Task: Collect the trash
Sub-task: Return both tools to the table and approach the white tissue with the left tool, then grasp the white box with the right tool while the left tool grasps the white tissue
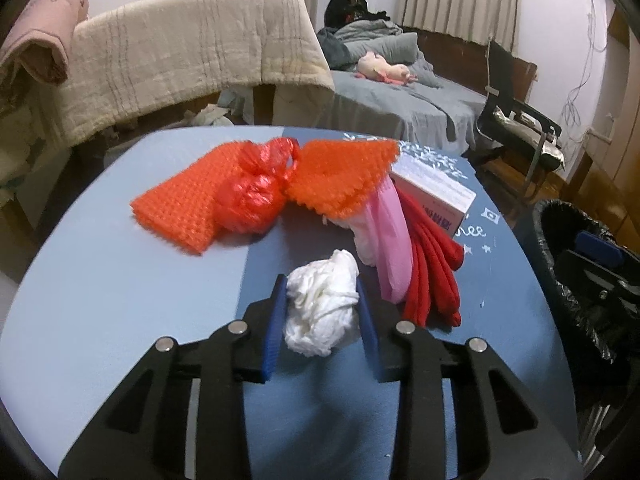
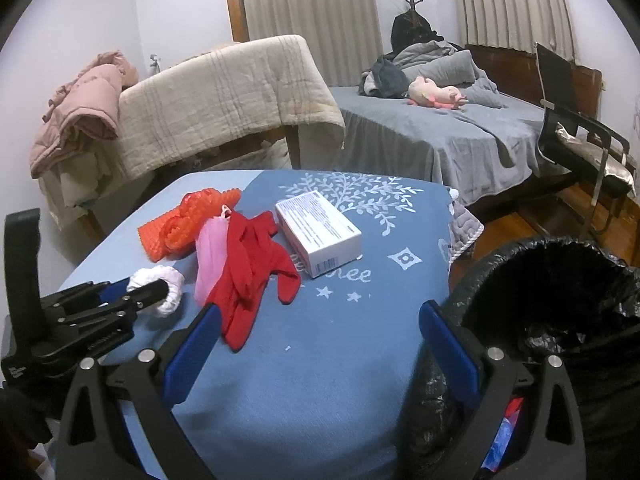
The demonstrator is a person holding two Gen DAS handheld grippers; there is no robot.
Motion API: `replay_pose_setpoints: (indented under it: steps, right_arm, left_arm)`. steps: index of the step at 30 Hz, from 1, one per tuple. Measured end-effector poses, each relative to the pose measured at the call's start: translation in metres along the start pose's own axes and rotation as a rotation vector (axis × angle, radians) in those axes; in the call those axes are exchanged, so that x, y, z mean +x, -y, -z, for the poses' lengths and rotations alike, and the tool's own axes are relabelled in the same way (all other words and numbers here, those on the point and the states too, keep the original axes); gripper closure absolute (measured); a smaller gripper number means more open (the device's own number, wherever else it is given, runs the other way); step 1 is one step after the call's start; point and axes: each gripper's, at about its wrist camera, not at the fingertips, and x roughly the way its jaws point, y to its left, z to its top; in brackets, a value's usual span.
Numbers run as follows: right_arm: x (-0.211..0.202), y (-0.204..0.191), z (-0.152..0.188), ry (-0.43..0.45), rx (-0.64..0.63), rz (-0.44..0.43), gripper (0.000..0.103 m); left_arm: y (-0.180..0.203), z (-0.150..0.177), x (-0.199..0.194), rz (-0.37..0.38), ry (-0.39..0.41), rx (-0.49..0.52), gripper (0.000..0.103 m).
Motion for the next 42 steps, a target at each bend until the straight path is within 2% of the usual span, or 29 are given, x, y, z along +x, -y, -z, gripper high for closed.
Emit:
replay_pose_setpoints:
  steps: [16, 29, 35, 39, 41, 42]
  right_arm:
    - [0.025, -0.014, -0.023, 0.021, -0.003, 0.005, 0.006]
    - [0.083, -0.005, -0.048, -0.016, 0.026, 0.074, 0.006]
    - [0.113, -0.004, -0.055, -0.061, 0.007, 0.095, 0.006]
    - [0.130, -0.001, -0.055, -0.102, 0.021, 0.079, 0.007]
    - [0.138, 0.000, -0.054, -0.129, 0.023, 0.067, 0.010]
    - [0.141, 0.000, -0.054, -0.144, 0.025, 0.063, 0.016]
  left_arm:
    - [-0.030, -0.017, -0.014, -0.069, 0.062, -0.021, 0.071]
    - [-0.039, -0.034, 0.002, -0.102, 0.087, -0.033, 0.071]
    - [-0.040, -0.042, 0.011, -0.111, 0.093, -0.033, 0.071]
    - [-0.039, -0.044, 0.015, -0.117, 0.093, -0.029, 0.071]
    - [-0.039, -0.045, 0.016, -0.118, 0.091, -0.032, 0.071]
    - [-0.039, -0.045, 0.016, -0.118, 0.092, -0.032, 0.071]
